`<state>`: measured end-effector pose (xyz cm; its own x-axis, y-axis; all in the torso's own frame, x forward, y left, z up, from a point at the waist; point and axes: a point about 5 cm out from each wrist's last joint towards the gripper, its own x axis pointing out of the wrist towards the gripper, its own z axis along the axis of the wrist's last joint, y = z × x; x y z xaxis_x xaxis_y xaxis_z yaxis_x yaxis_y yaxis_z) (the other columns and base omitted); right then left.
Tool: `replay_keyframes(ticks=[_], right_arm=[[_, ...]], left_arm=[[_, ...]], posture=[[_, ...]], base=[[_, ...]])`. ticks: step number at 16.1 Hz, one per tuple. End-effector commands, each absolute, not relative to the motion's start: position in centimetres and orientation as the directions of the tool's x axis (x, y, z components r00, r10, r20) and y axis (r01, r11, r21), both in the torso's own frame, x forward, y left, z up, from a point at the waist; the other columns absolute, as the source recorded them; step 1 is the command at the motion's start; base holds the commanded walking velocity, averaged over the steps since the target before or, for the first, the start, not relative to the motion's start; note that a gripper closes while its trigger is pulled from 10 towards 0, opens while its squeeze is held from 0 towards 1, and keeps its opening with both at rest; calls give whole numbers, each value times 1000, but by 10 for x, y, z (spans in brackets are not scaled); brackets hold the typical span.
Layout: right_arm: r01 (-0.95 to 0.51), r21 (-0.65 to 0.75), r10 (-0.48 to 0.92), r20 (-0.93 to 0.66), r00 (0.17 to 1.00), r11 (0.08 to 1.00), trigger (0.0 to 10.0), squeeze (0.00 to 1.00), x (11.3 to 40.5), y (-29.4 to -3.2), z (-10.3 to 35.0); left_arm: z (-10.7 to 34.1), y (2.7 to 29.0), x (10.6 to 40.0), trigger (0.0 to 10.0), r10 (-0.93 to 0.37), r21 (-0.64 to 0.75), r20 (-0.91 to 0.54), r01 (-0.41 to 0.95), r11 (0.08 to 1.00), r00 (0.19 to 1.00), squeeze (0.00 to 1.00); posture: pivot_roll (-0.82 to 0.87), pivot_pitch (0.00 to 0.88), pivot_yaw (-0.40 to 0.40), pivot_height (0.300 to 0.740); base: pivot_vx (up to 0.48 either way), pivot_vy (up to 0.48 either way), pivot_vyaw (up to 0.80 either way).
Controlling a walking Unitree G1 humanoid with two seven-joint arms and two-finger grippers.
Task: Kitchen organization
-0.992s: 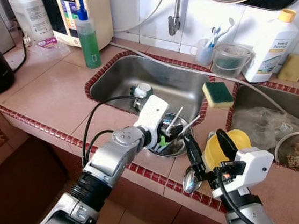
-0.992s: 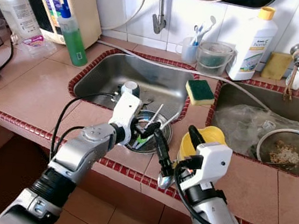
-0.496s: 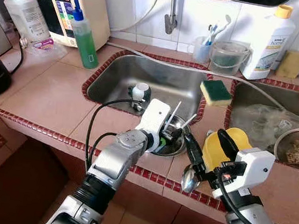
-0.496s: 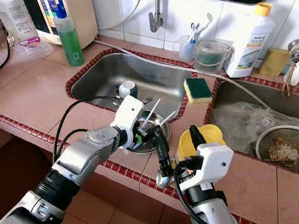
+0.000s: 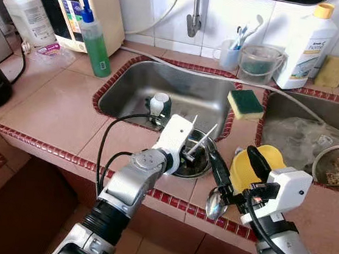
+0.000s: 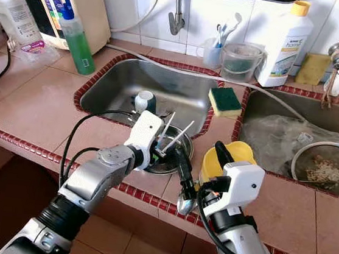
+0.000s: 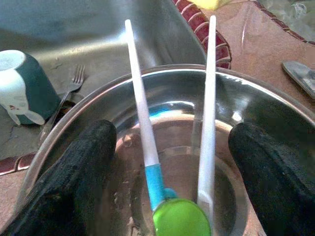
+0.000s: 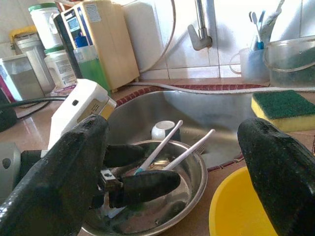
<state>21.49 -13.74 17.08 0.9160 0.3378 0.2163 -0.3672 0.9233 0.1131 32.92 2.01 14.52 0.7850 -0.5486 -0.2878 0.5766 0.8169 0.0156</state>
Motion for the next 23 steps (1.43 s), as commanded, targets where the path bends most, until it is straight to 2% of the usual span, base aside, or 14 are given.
replay_keyframes(ticks=[1, 2, 3, 5, 7, 22, 23], right_arm=[[-385, 112, 353, 232, 906, 916, 10000, 0, 214, -133, 173], [-386, 111, 353, 233, 906, 916, 10000, 0, 215, -133, 173], [-386, 109, 354, 234, 905, 916, 10000, 0, 215, -134, 173], [-387, 107, 355, 236, 904, 916, 10000, 0, 215, -134, 174], [-388, 104, 356, 238, 904, 916, 10000, 0, 216, -134, 174], [-381, 107, 348, 241, 906, 918, 10000, 0, 216, -137, 177], [-383, 104, 351, 240, 905, 918, 10000, 0, 217, -137, 177]], left_arm=[[147, 21, 328, 9490, -548, 27, -278, 577, 816, 789, 0], [147, 21, 327, 6980, -554, 27, -276, 583, 812, 785, 0], [147, 20, 327, 6784, -559, 22, -275, 586, 810, 782, 0], [147, 18, 324, 2314, -583, 14, -262, 607, 795, 769, 0], [146, 18, 324, 0, -582, 21, -265, 608, 794, 769, 0], [141, 26, 325, 0, -565, 24, -305, 600, 800, 766, 0], [141, 26, 325, 824, -563, 27, -305, 598, 801, 768, 0]], posture=[[-274, 102, 134, 740], [-276, 99, 134, 740], [-276, 98, 134, 740], [-276, 97, 134, 740], [-276, 96, 135, 740], [-265, 125, 132, 740], [-264, 123, 128, 740]], base=[[0, 0, 0], [0, 0, 0], [0, 0, 0], [0, 0, 0], [0, 0, 0], [0, 0, 0], [0, 0, 0]])
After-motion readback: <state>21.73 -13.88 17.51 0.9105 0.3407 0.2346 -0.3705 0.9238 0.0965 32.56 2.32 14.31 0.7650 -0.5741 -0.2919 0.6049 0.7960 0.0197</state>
